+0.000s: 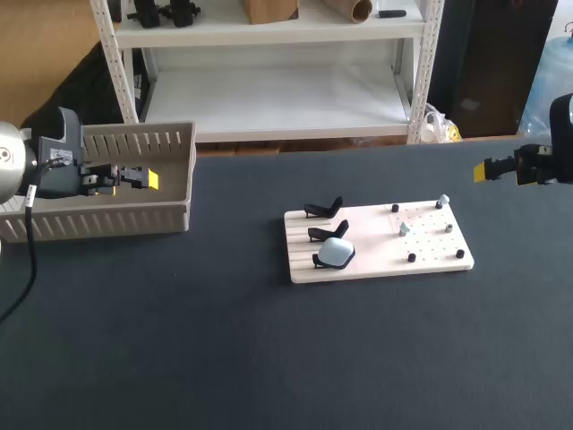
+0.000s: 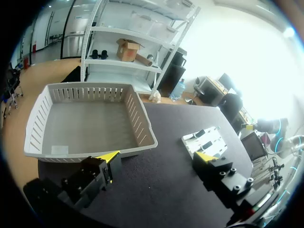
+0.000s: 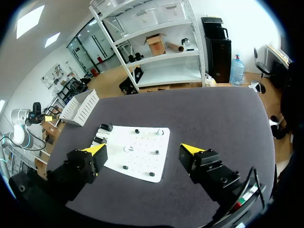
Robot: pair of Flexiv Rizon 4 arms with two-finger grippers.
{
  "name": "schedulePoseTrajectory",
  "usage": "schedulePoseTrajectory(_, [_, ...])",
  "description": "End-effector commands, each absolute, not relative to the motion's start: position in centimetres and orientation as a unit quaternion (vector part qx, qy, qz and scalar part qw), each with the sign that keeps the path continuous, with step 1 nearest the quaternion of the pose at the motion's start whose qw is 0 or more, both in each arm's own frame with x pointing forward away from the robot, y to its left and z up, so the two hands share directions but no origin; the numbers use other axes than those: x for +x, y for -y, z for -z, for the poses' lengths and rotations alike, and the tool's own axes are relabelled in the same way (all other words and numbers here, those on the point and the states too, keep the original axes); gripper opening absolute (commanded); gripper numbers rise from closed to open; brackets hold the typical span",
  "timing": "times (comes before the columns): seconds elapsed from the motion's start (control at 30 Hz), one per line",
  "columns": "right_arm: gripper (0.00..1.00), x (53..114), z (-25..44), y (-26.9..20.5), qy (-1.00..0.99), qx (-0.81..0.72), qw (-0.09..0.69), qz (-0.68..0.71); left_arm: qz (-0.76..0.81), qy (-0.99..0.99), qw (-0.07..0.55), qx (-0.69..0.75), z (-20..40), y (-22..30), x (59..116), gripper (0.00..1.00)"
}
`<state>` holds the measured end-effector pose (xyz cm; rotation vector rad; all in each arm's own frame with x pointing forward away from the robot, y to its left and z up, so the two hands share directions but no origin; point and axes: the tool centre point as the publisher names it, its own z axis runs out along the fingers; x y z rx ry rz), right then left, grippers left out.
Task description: Pick up each earbud case from the left stands, insert the matching earbuds, close the lid, and place the case in the box.
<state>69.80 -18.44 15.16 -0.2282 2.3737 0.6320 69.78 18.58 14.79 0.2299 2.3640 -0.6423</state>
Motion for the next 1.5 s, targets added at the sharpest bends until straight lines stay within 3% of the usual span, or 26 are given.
schedulePoseTrajectory(0.03, [1.0, 69.9, -15.1, 18.5, -0.907, -0.089, 0.33, -0.244, 0.244, -0.907, 0.331, 0.088, -14.9, -18.5, 69.9, 1.0])
schedulePoseTrajectory(1.03, [1.0, 69.9, -15.1, 18.5, -0.907, -0.089, 0.33, -0.244, 0.244, -0.907, 0.331, 0.088, -14.9, -18.5, 69.9, 1.0])
schedulePoseTrajectory(1.5, [1.0, 69.9, -15.1, 18.5, -0.907, -0.089, 0.33, -0.244, 0.294, -0.835, 0.372, 0.278, -18.9, -14.6, 71.2, 1.0])
